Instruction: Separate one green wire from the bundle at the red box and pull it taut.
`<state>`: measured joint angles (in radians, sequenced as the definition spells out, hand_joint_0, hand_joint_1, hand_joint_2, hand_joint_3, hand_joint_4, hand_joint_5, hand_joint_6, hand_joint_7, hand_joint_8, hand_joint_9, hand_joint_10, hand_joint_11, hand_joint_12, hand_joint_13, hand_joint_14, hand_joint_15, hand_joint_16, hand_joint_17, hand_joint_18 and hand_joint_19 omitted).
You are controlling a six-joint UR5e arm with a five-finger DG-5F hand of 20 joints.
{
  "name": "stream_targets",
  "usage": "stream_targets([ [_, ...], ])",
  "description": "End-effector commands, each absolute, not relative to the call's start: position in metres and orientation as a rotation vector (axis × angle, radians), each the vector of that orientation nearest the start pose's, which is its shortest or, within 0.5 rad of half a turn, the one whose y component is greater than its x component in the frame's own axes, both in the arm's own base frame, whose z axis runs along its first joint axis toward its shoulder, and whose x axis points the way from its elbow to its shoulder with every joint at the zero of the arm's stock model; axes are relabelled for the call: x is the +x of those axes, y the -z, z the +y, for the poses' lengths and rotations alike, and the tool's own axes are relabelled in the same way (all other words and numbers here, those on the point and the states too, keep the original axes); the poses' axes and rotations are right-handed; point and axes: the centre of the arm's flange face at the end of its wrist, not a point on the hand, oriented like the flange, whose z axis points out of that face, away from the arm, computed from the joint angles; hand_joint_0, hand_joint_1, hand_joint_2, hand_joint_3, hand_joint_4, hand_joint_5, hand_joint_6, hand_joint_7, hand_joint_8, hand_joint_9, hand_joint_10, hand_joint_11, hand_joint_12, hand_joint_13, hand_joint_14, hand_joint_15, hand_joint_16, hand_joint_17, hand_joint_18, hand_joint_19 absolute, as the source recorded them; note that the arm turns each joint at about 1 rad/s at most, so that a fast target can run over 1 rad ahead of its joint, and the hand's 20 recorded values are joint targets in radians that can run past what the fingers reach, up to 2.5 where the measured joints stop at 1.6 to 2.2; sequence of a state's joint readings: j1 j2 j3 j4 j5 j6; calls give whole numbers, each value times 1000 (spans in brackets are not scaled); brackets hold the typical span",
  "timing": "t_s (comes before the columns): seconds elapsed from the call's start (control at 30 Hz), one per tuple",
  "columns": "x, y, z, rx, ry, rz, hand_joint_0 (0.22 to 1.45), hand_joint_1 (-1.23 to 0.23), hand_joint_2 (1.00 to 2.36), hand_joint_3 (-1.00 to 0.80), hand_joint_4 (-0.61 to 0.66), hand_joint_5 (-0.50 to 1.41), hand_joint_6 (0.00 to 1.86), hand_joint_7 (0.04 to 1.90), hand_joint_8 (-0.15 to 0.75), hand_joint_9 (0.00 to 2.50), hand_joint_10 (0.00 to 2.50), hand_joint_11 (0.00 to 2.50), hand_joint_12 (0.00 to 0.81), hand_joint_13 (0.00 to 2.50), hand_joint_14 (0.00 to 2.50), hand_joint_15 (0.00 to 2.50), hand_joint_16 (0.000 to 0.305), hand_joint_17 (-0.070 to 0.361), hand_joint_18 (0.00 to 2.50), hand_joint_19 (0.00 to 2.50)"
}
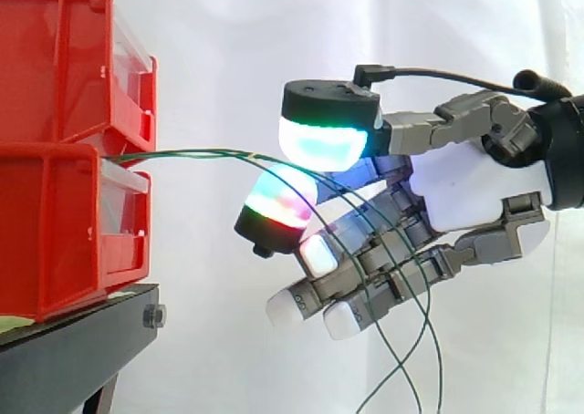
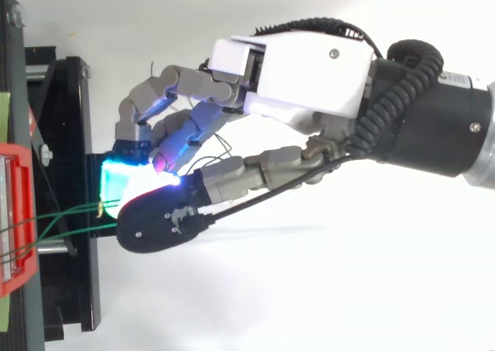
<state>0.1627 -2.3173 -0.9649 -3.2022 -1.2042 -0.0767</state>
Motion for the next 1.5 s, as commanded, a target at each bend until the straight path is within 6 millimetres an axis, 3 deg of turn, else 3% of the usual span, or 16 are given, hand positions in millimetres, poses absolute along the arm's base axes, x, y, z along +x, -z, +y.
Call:
stream_targets([
  [0.0, 764, -305, -46, 1345, -864, 1268, 559, -616, 1016, -278, 106, -150, 894, 978, 274, 902, 21, 578, 353, 544, 14, 313, 49, 111, 529, 508],
  [0.2, 763, -309, -46, 1345, -864, 1265, 569, -704, 1018, -201, 119, -150, 897, 986, 277, 896, 21, 587, 351, 542, 12, 320, 49, 110, 525, 513],
  [0.5, 762, -310, -47, 1347, -861, 1269, 618, -851, 1010, -374, 110, -155, 902, 945, 259, 871, 21, 585, 339, 547, 13, 318, 48, 107, 540, 496],
  [0.77, 762, -309, -46, 1348, -860, 1270, 626, -886, 1002, -469, 120, -153, 901, 952, 256, 878, 19, 584, 336, 557, 12, 307, 47, 106, 557, 495],
  [0.9, 762, -308, -46, 1347, -858, 1272, 575, -801, 1000, -500, 127, -148, 898, 947, 261, 894, 19, 579, 340, 563, 12, 308, 48, 107, 565, 497],
  [1.03, 762, -308, -46, 1347, -858, 1272, 594, -749, 1011, -373, 106, -142, 896, 980, 264, 907, 18, 574, 336, 561, 13, 316, 47, 106, 561, 499],
  [1.23, 762, -307, -44, 1348, -859, 1276, 620, -819, 1018, -235, 47, -150, 909, 1009, 266, 894, 19, 590, 337, 561, 13, 313, 47, 107, 559, 500],
  [1.3, 762, -307, -43, 1353, -863, 1275, 636, -868, 1018, -256, 38, -154, 911, 978, 266, 881, 19, 593, 337, 558, 13, 318, 47, 107, 558, 492],
  [1.47, 762, -307, -42, 1365, -877, 1266, 626, -919, 1000, -500, 117, -155, 906, 936, 255, 871, 19, 583, 335, 560, 12, 304, 47, 106, 564, 491],
])
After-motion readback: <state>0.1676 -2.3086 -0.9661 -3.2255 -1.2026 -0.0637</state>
